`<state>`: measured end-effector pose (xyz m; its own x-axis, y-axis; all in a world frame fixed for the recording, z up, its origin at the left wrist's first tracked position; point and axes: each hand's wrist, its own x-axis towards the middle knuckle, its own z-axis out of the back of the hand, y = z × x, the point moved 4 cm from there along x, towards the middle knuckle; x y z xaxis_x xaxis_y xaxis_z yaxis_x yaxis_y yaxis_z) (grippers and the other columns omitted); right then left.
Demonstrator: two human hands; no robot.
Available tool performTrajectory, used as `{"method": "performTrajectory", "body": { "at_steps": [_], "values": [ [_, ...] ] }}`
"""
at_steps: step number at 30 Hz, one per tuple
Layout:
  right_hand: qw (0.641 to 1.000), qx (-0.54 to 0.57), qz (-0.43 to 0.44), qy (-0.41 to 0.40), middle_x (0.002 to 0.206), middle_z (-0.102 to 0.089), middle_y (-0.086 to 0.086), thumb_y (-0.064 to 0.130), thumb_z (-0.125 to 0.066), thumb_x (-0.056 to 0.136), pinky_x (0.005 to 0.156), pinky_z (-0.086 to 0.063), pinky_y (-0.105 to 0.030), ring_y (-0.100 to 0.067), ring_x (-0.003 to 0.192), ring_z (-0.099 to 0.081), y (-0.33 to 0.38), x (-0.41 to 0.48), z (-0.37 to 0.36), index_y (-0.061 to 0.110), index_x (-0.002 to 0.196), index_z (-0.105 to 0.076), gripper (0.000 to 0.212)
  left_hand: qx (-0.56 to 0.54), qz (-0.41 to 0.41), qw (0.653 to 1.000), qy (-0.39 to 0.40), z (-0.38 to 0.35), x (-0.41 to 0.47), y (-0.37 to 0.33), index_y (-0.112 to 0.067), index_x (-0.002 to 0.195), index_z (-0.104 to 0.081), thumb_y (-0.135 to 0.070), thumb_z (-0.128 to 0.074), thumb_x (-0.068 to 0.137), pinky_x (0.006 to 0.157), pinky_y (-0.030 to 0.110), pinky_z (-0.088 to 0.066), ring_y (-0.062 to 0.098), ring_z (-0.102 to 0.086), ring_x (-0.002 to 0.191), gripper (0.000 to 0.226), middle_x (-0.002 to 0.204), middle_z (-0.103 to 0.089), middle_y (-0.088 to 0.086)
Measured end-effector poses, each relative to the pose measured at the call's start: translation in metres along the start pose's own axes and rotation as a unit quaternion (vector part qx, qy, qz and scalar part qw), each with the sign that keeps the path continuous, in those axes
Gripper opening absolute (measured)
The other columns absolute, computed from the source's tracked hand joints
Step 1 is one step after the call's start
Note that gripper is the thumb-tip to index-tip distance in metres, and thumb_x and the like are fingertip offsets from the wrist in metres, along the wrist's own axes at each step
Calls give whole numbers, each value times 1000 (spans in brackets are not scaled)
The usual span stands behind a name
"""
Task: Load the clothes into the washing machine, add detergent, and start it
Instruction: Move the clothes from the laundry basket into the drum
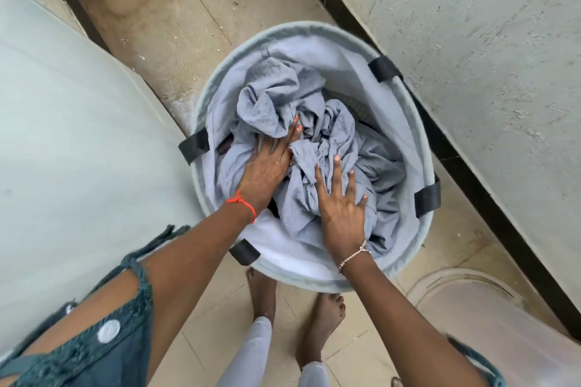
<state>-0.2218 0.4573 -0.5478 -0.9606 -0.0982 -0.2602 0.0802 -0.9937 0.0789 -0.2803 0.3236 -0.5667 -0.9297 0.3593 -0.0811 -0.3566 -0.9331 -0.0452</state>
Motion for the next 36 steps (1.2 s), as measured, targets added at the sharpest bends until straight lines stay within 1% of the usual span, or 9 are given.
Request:
{"method": "performTrajectory", "body": {
  "at_steps": [6, 10, 13, 16, 18, 22, 27, 31, 36],
  "values": [
    [998, 26, 25, -55, 146, -37, -14, -20, -53, 62, 70, -52, -62, -46, 123, -45, 6, -17, 104, 26, 142, -24, 96, -99, 108, 986, -85, 104, -26, -10, -3, 147, -12, 5, -48, 88, 109, 48, -34, 30, -16, 141, 70, 154, -19, 12],
    [992, 47, 53, -100, 148, -35, -10, -13, -46, 68, 64, -56, -54, -44, 121, -48, 8, -51, 197, 30, 146, -16, 94, -171, 124, 974, -83, 198, -45, -23, -11, 148, -2, -11, -21, 91, 111, 52, -27, 31, -20, 140, 60, 152, -23, 19],
    [986, 71, 73, -130, 142, -44, -9, 8, -25, 73, 50, -56, -47, -43, 111, -57, 19, -87, 269, 32, 146, -5, 80, -134, 123, 975, -130, 278, -64, -31, -14, 146, 9, -12, -23, 90, 111, 48, -29, 30, -22, 140, 65, 152, -23, 16],
    [973, 68, 118, -189, 152, -28, 0, 14, -24, 72, 50, -57, -45, -42, 109, -59, 34, -126, 345, 34, 146, 1, 81, -92, 116, 971, -188, 367, -95, -31, -8, 149, 0, -3, -51, 88, 116, 39, -16, 24, -10, 143, 79, 154, -18, 8],
    [959, 67, 152, -230, 156, -17, 2, 6, -26, 66, 56, -59, -40, -40, 110, -59, 46, -152, 400, 36, 146, -1, 89, -88, 124, 966, -208, 431, -120, -27, -5, 148, -11, -2, -66, 82, 113, 40, -27, 24, -13, 143, 86, 153, -23, 10],
    [940, 75, 206, -262, 137, -52, -4, 0, -44, 46, 48, -52, -24, -32, 107, -63, 84, -198, 521, 38, 145, -12, 110, -41, 147, 955, -254, 564, -180, -14, 3, 137, -40, 0, -33, 83, 97, 53, -44, 34, -30, 136, 54, 145, -39, 16],
    [894, 97, 309, -310, 142, -46, -1, -6, -62, 35, 48, -50, -26, -32, 125, -49, 153, -247, 650, 44, 143, -16, 128, 57, 169, 914, -364, 707, -267, 15, 12, 131, -40, 7, -27, 71, 109, 41, -29, 37, -29, 135, 61, 139, -43, 24],
    [836, 126, 393, -361, 146, -40, 2, -3, -50, 51, 59, -55, -37, -30, 130, -43, 218, -282, 722, 48, 142, -10, 112, 102, 217, 877, -417, 787, -333, 47, 14, 132, -37, 19, -42, 62, 112, 40, -20, 38, -24, 137, 70, 142, -38, 27],
    [783, 177, 465, -374, 147, -38, 5, 2, -44, 53, 63, -52, -36, -26, 127, -47, 313, -295, 751, 46, 142, -12, 104, 125, 281, 843, -441, 824, -394, 117, 14, 133, -35, 14, -29, 66, 115, 37, -16, 37, -18, 140, 67, 145, -33, 26]
  ]
}}
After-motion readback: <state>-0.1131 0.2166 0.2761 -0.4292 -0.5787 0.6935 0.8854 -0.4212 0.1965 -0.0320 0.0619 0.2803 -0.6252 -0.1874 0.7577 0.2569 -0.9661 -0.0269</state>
